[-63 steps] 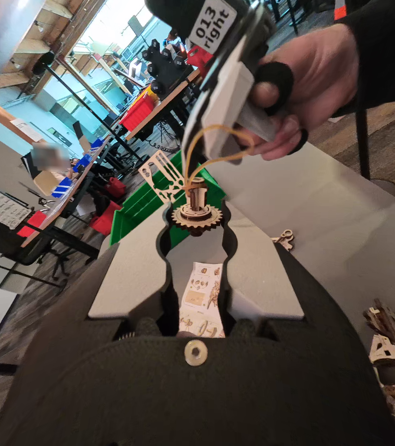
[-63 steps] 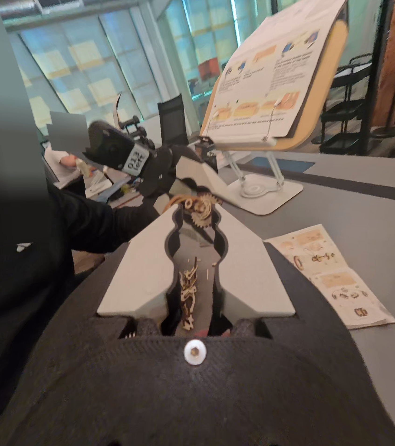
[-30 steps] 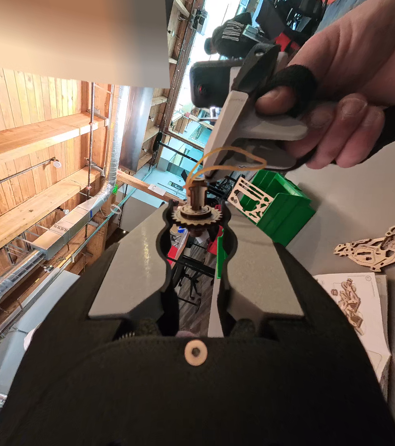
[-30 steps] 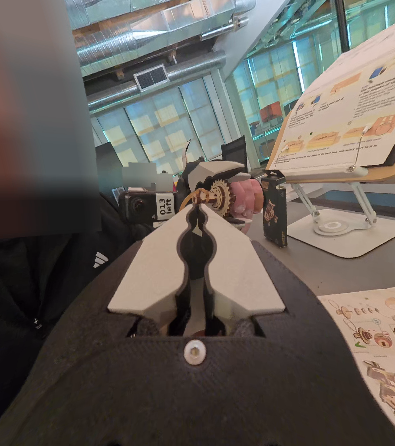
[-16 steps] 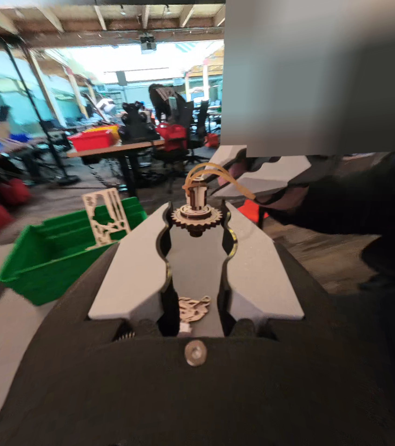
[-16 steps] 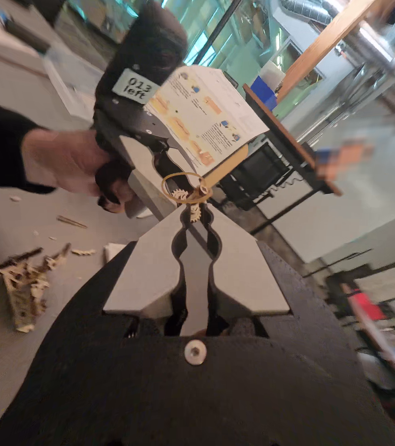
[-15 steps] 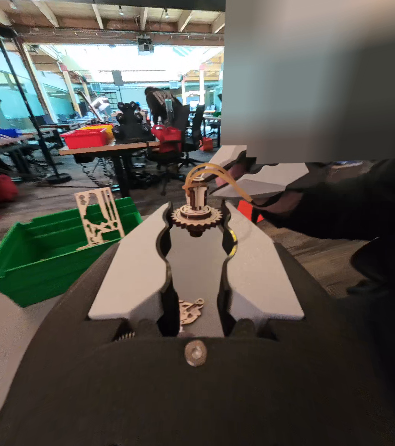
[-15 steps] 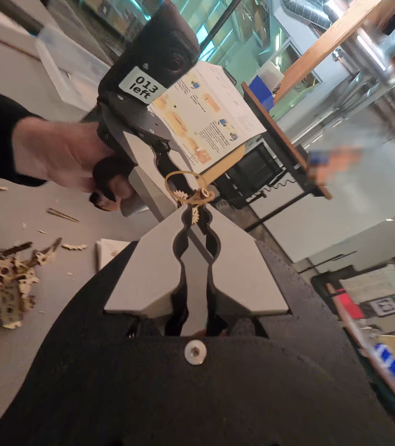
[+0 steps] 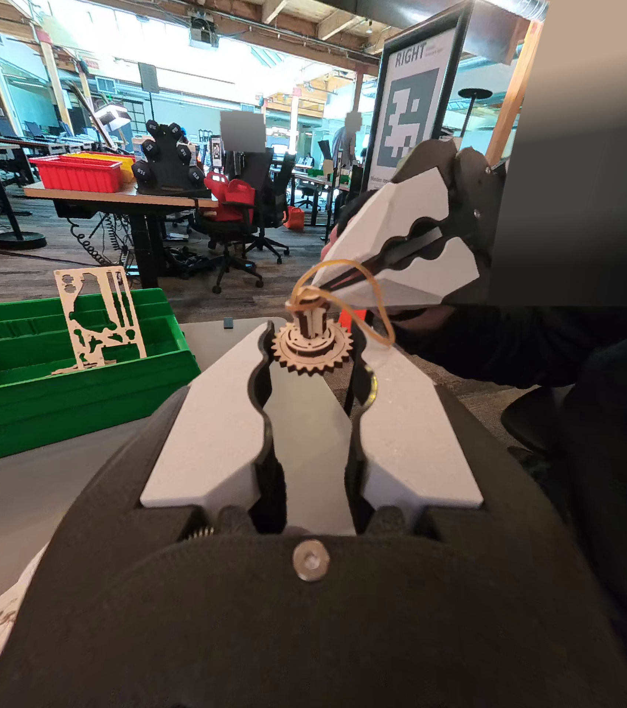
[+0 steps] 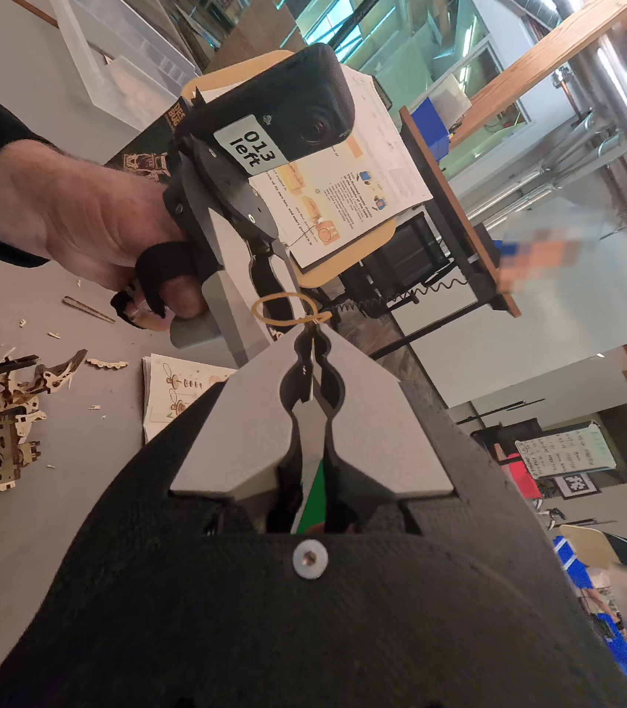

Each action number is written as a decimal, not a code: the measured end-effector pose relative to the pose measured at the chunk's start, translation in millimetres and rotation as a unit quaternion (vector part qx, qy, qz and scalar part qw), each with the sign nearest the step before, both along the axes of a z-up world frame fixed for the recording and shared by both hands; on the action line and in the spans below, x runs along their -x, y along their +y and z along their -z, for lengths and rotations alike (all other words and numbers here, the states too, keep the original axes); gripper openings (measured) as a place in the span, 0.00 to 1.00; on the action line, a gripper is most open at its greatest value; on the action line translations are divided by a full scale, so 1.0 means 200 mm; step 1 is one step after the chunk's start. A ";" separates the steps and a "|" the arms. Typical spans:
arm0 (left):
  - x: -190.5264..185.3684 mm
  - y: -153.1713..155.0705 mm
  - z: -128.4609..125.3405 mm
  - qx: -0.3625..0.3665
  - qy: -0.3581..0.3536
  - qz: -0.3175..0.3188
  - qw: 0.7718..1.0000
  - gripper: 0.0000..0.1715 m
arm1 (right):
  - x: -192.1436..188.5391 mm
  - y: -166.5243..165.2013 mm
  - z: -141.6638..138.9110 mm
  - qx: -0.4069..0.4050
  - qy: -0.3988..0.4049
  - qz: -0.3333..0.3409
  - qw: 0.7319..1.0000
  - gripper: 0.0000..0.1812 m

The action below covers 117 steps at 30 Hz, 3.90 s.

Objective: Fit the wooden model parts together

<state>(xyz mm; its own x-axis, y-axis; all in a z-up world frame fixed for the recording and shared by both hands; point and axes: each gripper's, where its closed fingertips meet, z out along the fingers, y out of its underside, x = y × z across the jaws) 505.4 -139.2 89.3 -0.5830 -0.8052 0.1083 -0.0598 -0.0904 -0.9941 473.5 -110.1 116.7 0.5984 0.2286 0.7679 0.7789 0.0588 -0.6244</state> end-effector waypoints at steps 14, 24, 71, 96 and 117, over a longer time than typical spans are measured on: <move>0.02 0.00 0.01 -0.014 0.003 0.015 1.000 0.22 | -0.03 -0.06 -0.02 0.042 0.038 -0.026 0.998 0.00; 0.03 -0.01 -0.01 0.007 0.007 0.035 0.999 0.22 | -0.01 -0.04 0.00 0.054 0.032 -0.041 0.997 0.02; 0.14 -0.20 0.22 -0.152 0.110 0.129 0.974 0.21 | 0.09 -0.08 0.18 0.193 -0.005 -0.118 0.974 0.00; 0.01 -0.07 0.27 -0.332 0.064 -0.032 0.941 0.21 | 0.04 -0.17 0.20 0.275 0.168 -0.108 0.940 0.08; -0.01 -0.03 0.16 -0.490 -0.049 -0.152 0.857 0.21 | 0.09 -0.16 0.15 0.252 0.312 -0.144 0.905 0.03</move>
